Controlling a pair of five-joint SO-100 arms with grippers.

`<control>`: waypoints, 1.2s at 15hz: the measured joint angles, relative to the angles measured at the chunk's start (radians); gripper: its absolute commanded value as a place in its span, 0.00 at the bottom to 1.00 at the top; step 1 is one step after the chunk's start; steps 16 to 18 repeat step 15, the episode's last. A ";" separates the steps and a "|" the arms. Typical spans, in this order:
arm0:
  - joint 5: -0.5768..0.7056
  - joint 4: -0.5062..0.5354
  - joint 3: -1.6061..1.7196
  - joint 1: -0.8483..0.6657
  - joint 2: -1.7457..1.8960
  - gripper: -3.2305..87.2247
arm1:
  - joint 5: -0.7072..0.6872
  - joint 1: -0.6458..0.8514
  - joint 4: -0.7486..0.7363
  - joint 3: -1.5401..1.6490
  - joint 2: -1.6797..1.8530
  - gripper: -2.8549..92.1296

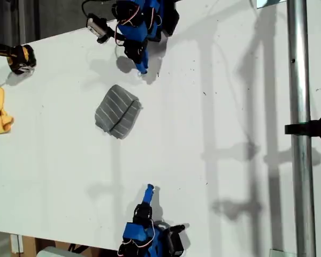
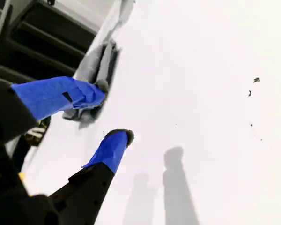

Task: Grasp corners of a towel and fold twice.

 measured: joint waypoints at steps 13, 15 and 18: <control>0.242 0.167 0.000 -0.017 0.000 0.15 | 0.005 -0.015 0.015 -0.002 0.002 0.13; 0.242 0.167 0.000 -0.017 0.000 0.15 | 0.005 -0.015 0.015 -0.002 0.002 0.13; 0.242 0.167 0.000 -0.017 0.000 0.15 | 0.005 -0.015 0.015 -0.002 0.002 0.13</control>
